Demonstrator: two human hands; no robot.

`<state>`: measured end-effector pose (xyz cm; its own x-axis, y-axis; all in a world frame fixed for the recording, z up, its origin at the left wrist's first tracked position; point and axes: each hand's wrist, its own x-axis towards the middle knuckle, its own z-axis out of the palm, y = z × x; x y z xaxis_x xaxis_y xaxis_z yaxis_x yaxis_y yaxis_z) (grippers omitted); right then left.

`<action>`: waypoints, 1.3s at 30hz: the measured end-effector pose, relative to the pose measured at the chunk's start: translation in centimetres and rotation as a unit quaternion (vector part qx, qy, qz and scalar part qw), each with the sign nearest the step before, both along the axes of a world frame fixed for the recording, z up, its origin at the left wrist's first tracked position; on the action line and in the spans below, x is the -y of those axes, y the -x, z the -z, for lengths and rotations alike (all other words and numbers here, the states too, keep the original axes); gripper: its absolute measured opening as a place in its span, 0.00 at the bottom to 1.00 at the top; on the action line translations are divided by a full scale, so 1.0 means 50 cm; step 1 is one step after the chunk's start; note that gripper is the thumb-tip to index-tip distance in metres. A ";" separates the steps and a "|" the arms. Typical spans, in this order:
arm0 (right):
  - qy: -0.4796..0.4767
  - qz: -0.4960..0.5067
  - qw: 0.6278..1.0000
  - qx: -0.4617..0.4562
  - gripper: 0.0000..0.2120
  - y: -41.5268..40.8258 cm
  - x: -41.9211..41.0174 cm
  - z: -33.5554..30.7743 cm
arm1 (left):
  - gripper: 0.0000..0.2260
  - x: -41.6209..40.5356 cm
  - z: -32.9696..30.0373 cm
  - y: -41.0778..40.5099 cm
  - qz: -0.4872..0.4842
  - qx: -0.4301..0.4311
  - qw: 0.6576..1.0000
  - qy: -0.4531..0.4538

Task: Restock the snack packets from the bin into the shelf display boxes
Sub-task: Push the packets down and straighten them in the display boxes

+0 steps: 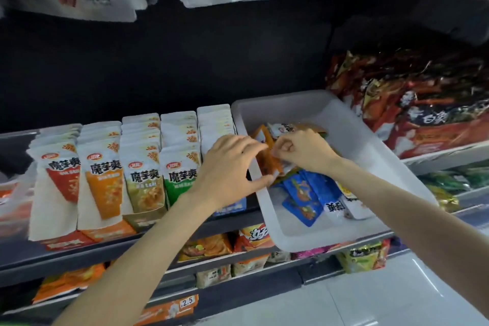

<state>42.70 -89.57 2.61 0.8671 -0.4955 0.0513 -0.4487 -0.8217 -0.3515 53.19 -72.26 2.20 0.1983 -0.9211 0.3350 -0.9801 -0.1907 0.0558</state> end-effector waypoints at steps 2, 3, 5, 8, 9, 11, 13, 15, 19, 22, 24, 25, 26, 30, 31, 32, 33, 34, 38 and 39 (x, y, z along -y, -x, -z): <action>0.055 0.011 0.996 -0.062 0.19 -0.025 -0.010 0.008 | 0.34 0.007 0.002 -0.010 -0.010 -0.009 1.000 -0.028; 0.074 0.007 0.993 -0.087 0.18 -0.033 -0.015 0.013 | 0.35 0.009 0.004 -0.013 -0.014 -0.017 0.999 -0.042; 0.077 0.003 0.991 -0.108 0.13 -0.043 -0.021 0.018 | 0.34 0.010 0.003 -0.014 -0.017 -0.035 0.998 -0.047; 0.058 0.033 0.996 -0.061 0.10 -0.018 -0.011 -0.019 | 0.27 0.016 -0.011 -0.008 -0.041 -0.112 0.993 0.027; 0.060 0.048 0.997 -0.029 0.09 0.000 -0.006 -0.040 | 0.24 0.022 -0.019 -0.006 -0.057 -0.157 0.984 0.067; 0.076 0.089 0.989 0.089 0.06 0.044 0.001 -0.070 | 0.18 0.035 -0.045 0.003 -0.088 -0.308 0.937 0.138; 0.091 0.111 0.954 0.264 0.05 0.090 -0.016 -0.085 | 0.18 0.045 -0.077 0.025 -0.075 -0.514 0.837 0.172; 0.130 0.091 0.915 0.371 0.07 0.121 -0.049 -0.086 | 0.25 0.050 -0.100 0.057 -0.030 -0.641 0.746 0.180; 0.271 0.032 0.863 0.425 0.06 0.134 -0.104 -0.059 | 0.25 0.055 -0.110 0.123 0.041 -0.685 0.685 0.243; 0.302 -0.023 0.861 0.409 0.09 0.129 -0.123 -0.035 | 0.18 0.056 -0.100 0.138 0.027 -0.645 0.697 0.311; 0.263 -0.046 0.882 0.389 0.16 0.134 -0.130 -0.027 | 0.17 0.051 -0.094 0.128 0.009 -0.617 0.715 0.327; 0.235 -0.052 0.891 0.385 0.17 0.140 -0.132 -0.029 | 0.17 0.046 -0.093 0.121 0.002 -0.611 0.722 0.323; 0.205 -0.054 0.899 0.384 0.18 0.147 -0.133 -0.034 | 0.17 0.041 -0.091 0.113 -0.005 -0.608 0.728 0.316; 0.045 -0.024 0.918 0.392 0.13 0.150 -0.124 -0.062 | 0.19 0.011 -0.084 0.095 -0.005 -0.599 0.746 0.290; -0.012 -0.018 0.920 0.392 0.11 0.144 -0.122 -0.070 | 0.19 -0.001 -0.081 0.093 -0.005 -0.587 0.761 0.276; -0.064 -0.015 0.921 0.384 0.12 0.136 -0.121 -0.081 | 0.18 -0.016 -0.079 0.092 -0.005 -0.569 0.780 0.259; -0.105 -0.016 0.923 0.369 0.14 0.127 -0.121 -0.092 | 0.18 -0.033 -0.078 0.089 -0.006 -0.550 0.799 0.244; -0.139 -0.024 0.926 0.351 0.18 0.115 -0.122 -0.104 | 0.18 -0.053 -0.078 0.084 -0.011 -0.531 0.816 0.229; -0.256 -0.122 0.923 0.262 0.24 0.053 -0.150 -0.152 | 0.19 -0.149 -0.080 0.053 -0.060 -0.475 0.851 0.218; -0.275 -0.155 0.918 0.241 0.22 0.033 -0.166 -0.159 | 0.19 -0.176 -0.079 0.044 -0.066 -0.465 0.855 0.220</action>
